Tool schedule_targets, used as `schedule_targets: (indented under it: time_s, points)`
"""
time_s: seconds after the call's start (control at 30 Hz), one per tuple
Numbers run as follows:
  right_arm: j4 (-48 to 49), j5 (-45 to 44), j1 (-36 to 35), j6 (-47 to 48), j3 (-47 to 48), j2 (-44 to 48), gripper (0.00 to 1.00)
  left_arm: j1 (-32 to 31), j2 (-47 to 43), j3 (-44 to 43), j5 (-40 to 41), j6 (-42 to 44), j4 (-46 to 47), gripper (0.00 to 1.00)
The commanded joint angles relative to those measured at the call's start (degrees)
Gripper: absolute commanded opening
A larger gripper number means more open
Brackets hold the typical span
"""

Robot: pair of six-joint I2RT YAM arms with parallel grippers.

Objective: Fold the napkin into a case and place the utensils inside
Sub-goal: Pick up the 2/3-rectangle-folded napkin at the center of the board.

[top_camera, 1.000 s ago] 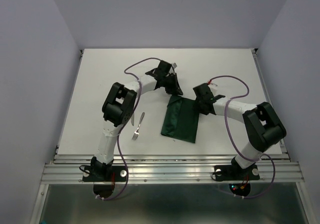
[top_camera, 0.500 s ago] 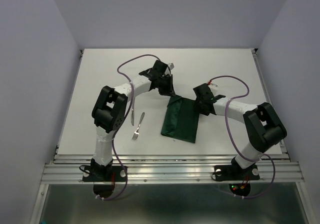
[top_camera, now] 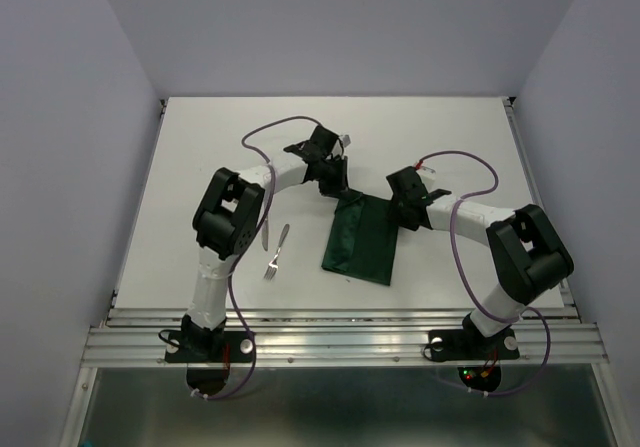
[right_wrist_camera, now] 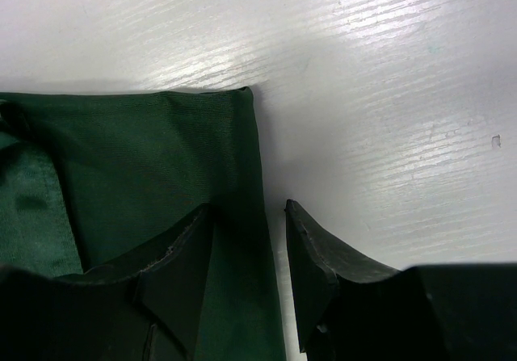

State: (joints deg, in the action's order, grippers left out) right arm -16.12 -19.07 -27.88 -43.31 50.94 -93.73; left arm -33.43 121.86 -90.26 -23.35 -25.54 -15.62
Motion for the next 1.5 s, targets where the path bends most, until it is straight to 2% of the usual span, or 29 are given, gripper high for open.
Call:
schedule_targets:
  time_s: [0.0,0.63,1.17,1.47]
  points:
    - [-1.11,-1.14,-0.16,0.33,0.66,1.54,0.47,-0.58,1.35,-3.26,-2.57,0.14,1.02,0.00]
    - [-1.46,-1.23,-0.16,0.16,1.36,0.57,0.47,-0.85,4.61,-5.10,-6.70,-2.76,4.36,0.00]
    - [-1.63,-1.85,-0.16,-0.20,1.27,1.01,0.48,-0.85,6.72,-6.77,-6.88,-3.99,5.42,0.00]
    - [-1.55,-2.55,3.44,1.74,2.67,1.27,0.49,-0.76,7.16,-5.11,-5.39,-4.17,5.16,0.00]
